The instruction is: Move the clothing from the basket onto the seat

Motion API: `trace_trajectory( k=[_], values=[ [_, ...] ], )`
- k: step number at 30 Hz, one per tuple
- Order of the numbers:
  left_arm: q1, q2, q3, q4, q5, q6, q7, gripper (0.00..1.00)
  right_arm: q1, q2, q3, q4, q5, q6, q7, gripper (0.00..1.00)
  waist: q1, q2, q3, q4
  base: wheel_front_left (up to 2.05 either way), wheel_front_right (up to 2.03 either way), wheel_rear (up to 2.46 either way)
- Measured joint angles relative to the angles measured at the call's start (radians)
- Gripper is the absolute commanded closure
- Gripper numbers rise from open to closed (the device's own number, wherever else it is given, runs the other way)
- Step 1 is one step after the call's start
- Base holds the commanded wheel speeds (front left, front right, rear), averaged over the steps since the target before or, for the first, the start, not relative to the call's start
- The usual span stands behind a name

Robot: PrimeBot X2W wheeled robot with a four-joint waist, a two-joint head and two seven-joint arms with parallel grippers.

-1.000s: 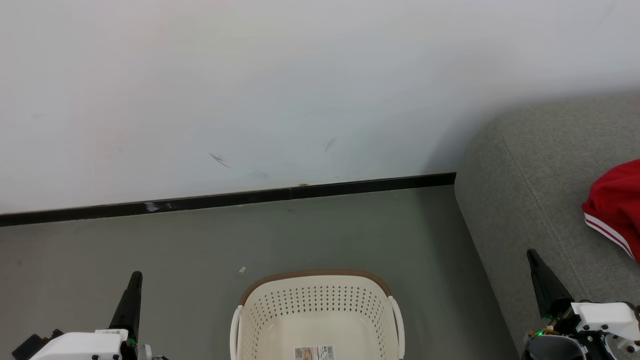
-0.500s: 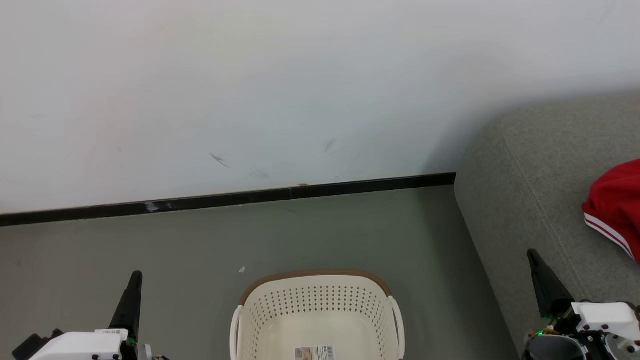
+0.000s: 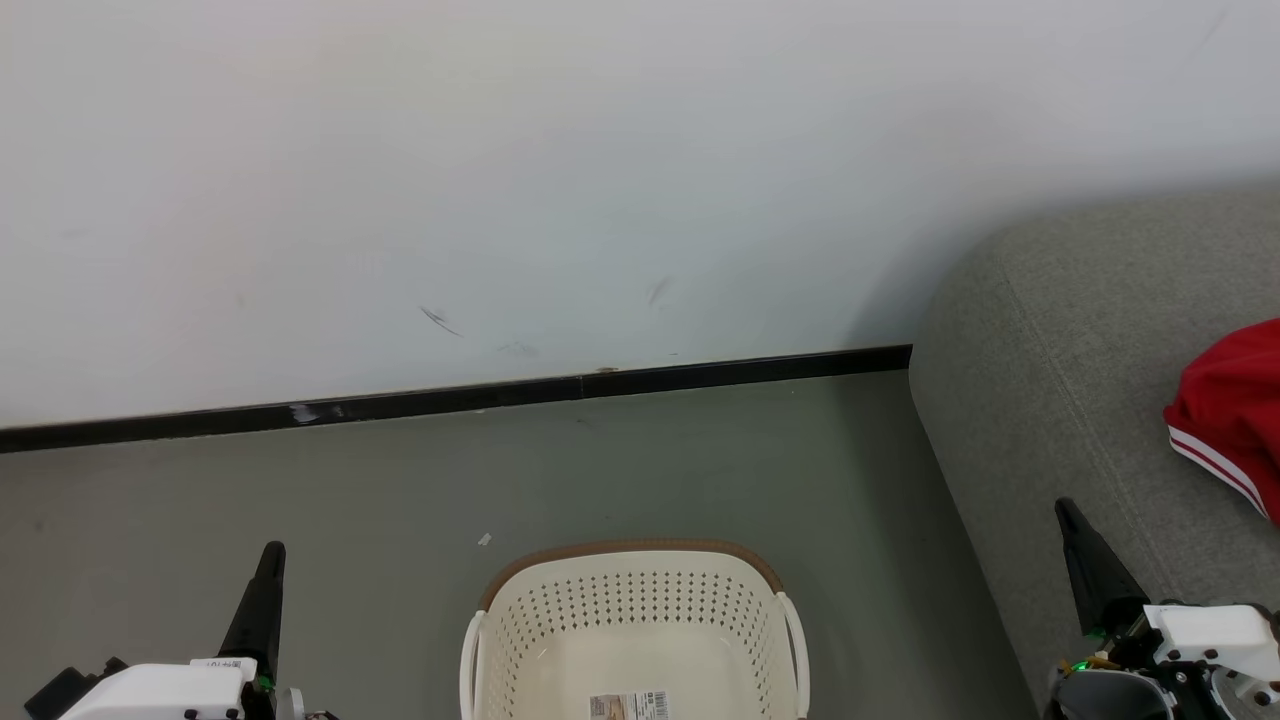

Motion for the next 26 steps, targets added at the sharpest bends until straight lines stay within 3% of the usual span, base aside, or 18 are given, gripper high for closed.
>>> trace_trajectory(
  k=[26],
  values=[
    [0.0,0.0,-0.001,-0.001,-0.006,0.0,-0.001,1.0,0.0,0.0,-0.002,0.0,0.0,0.0,0.008,1.0,-0.0001,0.0,0.0,0.0,0.0,0.0,0.0]
  ],
)
